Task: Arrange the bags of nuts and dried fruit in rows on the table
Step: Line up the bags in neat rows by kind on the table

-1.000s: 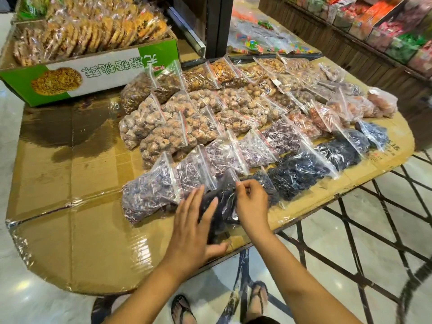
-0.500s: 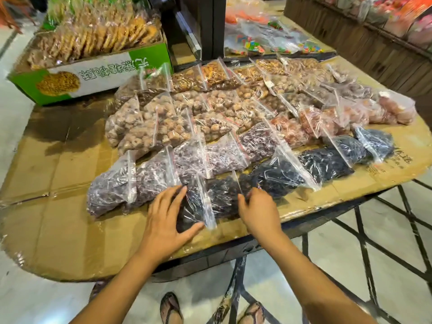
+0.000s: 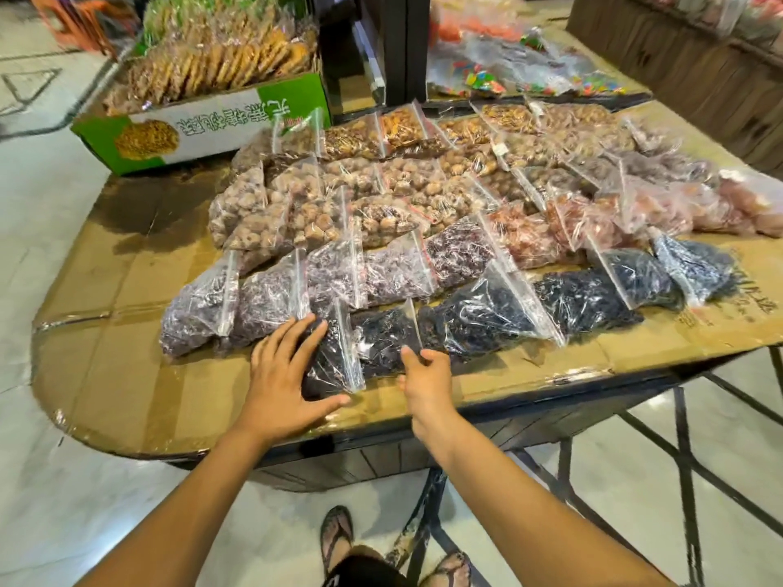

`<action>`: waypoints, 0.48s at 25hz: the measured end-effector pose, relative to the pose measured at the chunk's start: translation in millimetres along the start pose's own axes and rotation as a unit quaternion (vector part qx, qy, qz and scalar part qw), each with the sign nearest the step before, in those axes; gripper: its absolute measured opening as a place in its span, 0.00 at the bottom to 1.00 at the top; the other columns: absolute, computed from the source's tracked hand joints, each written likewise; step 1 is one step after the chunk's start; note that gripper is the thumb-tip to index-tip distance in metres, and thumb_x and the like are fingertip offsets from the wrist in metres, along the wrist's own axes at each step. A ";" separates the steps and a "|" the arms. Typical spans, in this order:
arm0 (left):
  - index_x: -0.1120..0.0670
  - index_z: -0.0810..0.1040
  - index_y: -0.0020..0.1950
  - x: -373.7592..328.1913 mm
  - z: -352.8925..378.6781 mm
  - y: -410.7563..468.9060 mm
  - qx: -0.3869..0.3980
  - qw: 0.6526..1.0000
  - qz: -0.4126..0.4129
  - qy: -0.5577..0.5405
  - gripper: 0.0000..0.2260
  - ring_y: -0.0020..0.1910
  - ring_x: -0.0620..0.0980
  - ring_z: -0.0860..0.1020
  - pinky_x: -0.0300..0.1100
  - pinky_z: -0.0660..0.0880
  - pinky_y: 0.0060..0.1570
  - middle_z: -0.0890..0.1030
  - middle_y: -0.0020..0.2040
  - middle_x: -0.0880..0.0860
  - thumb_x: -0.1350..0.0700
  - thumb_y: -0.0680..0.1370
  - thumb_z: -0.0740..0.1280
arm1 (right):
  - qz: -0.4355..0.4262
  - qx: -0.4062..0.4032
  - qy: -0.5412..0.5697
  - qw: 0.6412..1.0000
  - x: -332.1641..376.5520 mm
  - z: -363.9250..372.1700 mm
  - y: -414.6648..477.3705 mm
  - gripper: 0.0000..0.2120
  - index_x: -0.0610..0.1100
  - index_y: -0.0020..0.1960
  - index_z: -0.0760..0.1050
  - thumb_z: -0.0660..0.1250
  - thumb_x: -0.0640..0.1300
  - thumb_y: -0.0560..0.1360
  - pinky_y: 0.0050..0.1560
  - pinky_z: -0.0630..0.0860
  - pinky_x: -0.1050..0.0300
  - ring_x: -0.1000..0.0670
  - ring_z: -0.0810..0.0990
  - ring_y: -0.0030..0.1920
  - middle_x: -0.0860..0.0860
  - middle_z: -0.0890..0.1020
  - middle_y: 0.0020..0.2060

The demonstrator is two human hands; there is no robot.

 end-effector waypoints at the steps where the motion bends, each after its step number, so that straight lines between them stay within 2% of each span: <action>1: 0.45 0.56 0.77 0.3 -0.3 0.1 0.000 1.000 0.002 -0.002 0.45 0.74 0.54 0.58 0.62 0.56 0.69 0.60 0.76 0.48 0.23 0.65 0.58 | 0.014 -0.018 0.051 0.998 -4.2 3.5 2.6 0.17 0.39 0.65 0.67 0.63 0.45 0.80 0.37 0.72 0.59 0.50 0.76 0.39 0.45 0.76 0.51; 4: 0.46 0.58 0.76 2.0 2.8 1.0 -0.005 1.000 0.004 0.007 0.45 0.74 0.55 0.60 0.61 0.58 0.69 0.63 0.75 0.50 0.24 0.65 0.60 | 0.012 -0.072 0.113 0.991 -7.6 5.2 4.9 0.11 0.34 0.59 0.73 0.63 0.40 0.80 0.26 0.70 0.66 0.54 0.74 0.28 0.43 0.77 0.41; 5: 0.46 0.60 0.75 3.2 4.9 1.6 -0.011 1.000 0.001 0.017 0.44 0.72 0.55 0.62 0.61 0.60 0.67 0.65 0.74 0.52 0.24 0.65 0.61 | 0.011 -0.071 0.118 0.990 -6.4 3.6 4.1 0.08 0.34 0.56 0.74 0.63 0.39 0.80 0.25 0.69 0.66 0.54 0.72 0.27 0.45 0.76 0.37; 7: 0.48 0.64 0.73 5.7 9.8 4.0 -0.030 0.999 0.003 0.036 0.41 0.69 0.57 0.66 0.61 0.65 0.63 0.71 0.70 0.54 0.25 0.67 0.57 | -0.005 -0.037 0.088 0.995 1.3 -0.4 1.2 0.05 0.37 0.46 0.75 0.63 0.37 0.79 0.29 0.69 0.63 0.54 0.68 0.28 0.47 0.72 0.31; 9: 0.48 0.68 0.69 7.6 12.9 6.2 -0.068 0.998 0.003 0.018 0.37 0.66 0.58 0.68 0.61 0.68 0.58 0.75 0.66 0.55 0.25 0.69 0.54 | -0.083 -0.003 0.033 0.996 20.7 -6.5 -8.2 0.07 0.39 0.42 0.73 0.64 0.36 0.78 0.35 0.68 0.59 0.53 0.66 0.28 0.49 0.70 0.29; 12: 0.48 0.72 0.63 -2.0 9.1 11.9 -0.138 0.986 -0.039 -0.086 0.32 0.60 0.59 0.68 0.59 0.69 0.55 0.76 0.64 0.54 0.28 0.72 0.51 | -0.224 -0.002 -0.032 0.974 55.9 -19.7 -22.9 0.05 0.44 0.46 0.75 0.64 0.37 0.78 0.32 0.69 0.64 0.56 0.70 0.29 0.54 0.74 0.30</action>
Point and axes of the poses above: each hand's wrist, its own y-axis towards the middle knuckle, its own z-axis out of the palm, x = y × z, the point moved 4 cm from there along y, towards the middle knuckle
